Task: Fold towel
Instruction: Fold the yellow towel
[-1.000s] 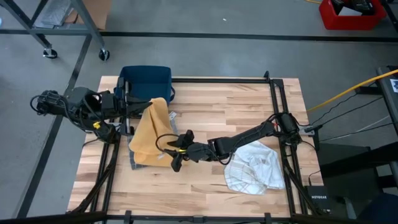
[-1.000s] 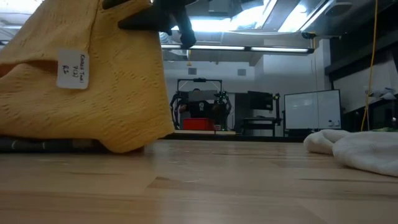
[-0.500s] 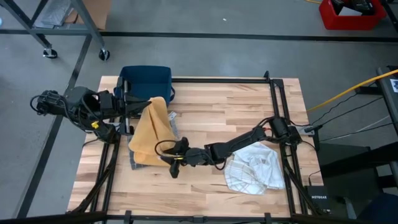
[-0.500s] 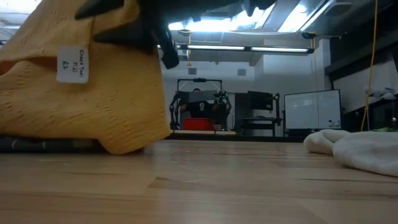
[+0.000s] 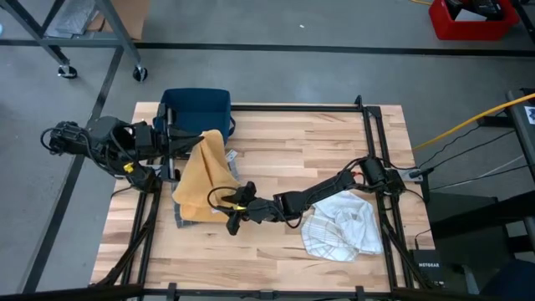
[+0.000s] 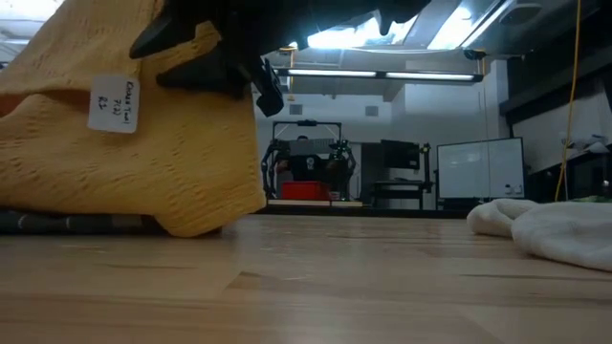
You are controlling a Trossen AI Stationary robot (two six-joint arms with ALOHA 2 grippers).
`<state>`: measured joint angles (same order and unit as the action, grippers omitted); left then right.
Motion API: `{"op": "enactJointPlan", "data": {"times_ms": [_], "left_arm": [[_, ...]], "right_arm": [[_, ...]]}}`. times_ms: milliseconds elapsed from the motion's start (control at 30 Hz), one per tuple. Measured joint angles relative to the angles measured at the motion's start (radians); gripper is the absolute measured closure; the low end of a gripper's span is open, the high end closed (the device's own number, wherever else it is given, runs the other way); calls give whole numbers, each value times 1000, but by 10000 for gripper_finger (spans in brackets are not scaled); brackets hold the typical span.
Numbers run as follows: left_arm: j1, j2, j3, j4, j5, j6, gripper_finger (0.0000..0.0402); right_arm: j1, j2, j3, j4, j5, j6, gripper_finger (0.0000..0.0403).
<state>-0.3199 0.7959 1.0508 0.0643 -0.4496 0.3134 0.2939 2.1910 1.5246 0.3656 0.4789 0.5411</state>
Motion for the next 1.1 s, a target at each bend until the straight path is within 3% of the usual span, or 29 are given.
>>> {"op": "enactJointPlan", "data": {"times_ms": [1100], "left_arm": [[0, 1, 0, 62, 0, 4, 401]], "right_arm": [[-41, 1, 0, 110, -18, 4, 237]]}}
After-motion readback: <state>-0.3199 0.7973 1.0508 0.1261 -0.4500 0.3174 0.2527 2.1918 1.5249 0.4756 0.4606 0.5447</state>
